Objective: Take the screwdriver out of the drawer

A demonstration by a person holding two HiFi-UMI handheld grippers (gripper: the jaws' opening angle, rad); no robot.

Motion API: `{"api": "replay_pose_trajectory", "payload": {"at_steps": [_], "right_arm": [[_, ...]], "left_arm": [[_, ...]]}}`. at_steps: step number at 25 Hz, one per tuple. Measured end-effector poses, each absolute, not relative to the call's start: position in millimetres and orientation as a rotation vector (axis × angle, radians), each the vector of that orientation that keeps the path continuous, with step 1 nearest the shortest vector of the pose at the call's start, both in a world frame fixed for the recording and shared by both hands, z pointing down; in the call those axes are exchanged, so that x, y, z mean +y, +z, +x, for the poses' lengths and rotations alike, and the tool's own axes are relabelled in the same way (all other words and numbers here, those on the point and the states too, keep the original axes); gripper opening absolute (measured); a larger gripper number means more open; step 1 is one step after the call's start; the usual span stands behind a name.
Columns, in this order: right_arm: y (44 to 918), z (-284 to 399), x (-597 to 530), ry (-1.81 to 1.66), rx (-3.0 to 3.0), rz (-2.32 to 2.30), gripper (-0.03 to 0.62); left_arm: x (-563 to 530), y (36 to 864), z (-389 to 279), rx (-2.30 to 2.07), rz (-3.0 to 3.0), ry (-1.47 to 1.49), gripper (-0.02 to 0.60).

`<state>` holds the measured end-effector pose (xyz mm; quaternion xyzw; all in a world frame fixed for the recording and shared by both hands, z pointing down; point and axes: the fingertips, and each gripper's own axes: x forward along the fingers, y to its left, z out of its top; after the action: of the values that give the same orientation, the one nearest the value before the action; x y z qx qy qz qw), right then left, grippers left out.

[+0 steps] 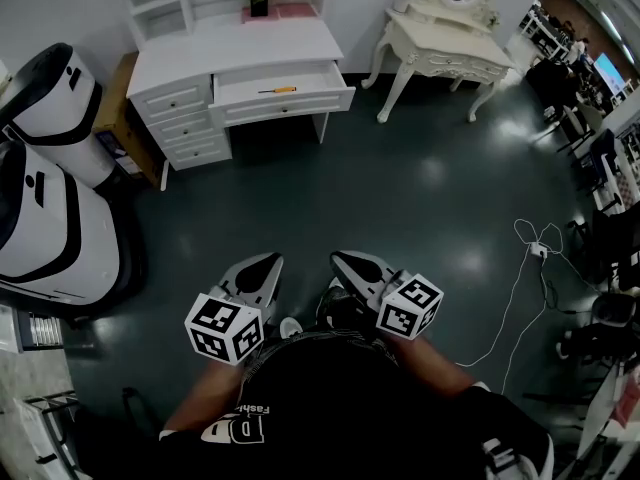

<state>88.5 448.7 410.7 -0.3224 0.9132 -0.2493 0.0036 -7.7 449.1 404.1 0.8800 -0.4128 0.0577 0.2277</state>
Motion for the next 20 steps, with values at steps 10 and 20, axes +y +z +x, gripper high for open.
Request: {"api": "replay_pose_trajectory", "payload": {"at_steps": [10, 20], "right_arm": [[417.5, 89.0, 420.2, -0.85, 2.85, -1.033, 0.009], [425.0, 81.4, 385.9, -0.839, 2.875, -1.03, 0.009]], "left_arm": [[434.1, 426.7, -5.6, -1.105, 2.348, 0.197, 0.014], [401.6, 430.8, -14.1, -1.148, 2.324, 0.231, 0.014]]}}
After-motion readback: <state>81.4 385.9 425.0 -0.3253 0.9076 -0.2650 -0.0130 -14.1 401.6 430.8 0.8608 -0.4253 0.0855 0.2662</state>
